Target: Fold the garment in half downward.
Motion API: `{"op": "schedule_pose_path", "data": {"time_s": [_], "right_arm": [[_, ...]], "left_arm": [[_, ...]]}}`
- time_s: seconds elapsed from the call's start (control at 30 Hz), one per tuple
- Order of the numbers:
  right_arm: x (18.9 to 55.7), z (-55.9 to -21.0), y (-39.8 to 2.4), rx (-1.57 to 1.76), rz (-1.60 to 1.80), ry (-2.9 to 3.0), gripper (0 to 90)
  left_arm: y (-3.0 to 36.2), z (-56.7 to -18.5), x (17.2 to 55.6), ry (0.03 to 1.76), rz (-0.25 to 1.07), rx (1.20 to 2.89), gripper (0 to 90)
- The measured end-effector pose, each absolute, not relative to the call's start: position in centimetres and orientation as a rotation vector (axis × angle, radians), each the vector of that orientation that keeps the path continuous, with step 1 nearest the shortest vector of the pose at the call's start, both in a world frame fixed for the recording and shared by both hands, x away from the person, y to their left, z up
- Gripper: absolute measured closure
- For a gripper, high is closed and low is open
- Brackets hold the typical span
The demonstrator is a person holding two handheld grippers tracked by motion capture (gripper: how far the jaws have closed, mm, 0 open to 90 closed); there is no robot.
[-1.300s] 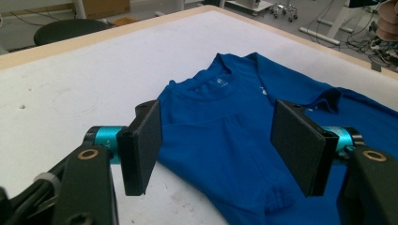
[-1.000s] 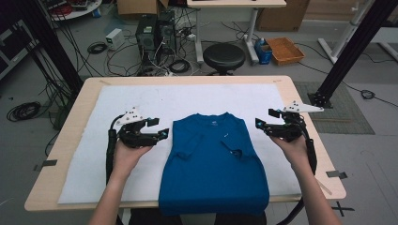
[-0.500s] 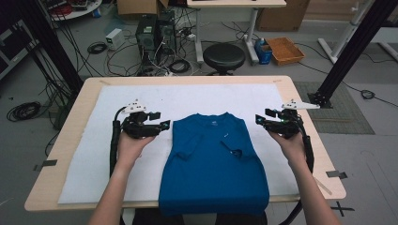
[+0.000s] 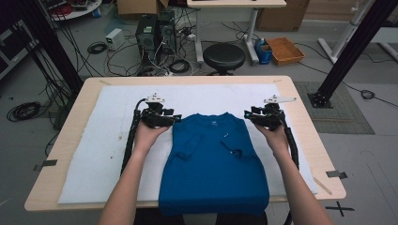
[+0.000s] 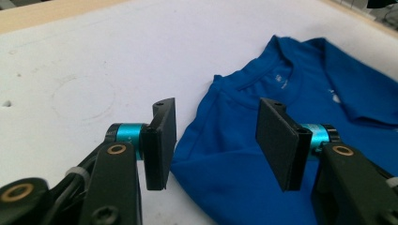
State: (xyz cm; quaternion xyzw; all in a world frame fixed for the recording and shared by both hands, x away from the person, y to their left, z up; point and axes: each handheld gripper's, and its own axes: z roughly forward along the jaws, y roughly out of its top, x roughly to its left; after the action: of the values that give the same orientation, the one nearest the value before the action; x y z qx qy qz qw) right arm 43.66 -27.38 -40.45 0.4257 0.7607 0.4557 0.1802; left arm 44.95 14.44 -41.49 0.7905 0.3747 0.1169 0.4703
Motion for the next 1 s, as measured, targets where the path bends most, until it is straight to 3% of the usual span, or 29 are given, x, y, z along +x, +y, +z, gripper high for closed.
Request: {"op": "schedule_pose_path", "data": {"time_s": [0.23,0.43,0.57,0.67,1.0], "right_arm": [[46.4,-42.5,-24.6,1.227,1.109,2.263,69.3],[47.2,-44.0,-24.3,1.279,0.983,2.31,73.0],[47.4,-44.2,-24.5,1.259,0.956,2.326,87.8],[47.4,-44.2,-24.6,1.258,0.955,2.325,88.2],[48.2,-44.2,-25.0,1.3,1.001,2.352,88.1]], "left_arm": [[13.7,-43.1,46.6,0.958,0.26,1.988,52.2],[13.4,-44.3,47.3,0.998,0.247,2.047,52.8],[13.4,-44.5,47.3,1.002,0.264,2.074,61.9],[13.5,-44.5,47.3,1.006,0.262,2.078,65.2],[13.7,-44.2,47.2,0.973,0.266,2.078,63.2]]}}
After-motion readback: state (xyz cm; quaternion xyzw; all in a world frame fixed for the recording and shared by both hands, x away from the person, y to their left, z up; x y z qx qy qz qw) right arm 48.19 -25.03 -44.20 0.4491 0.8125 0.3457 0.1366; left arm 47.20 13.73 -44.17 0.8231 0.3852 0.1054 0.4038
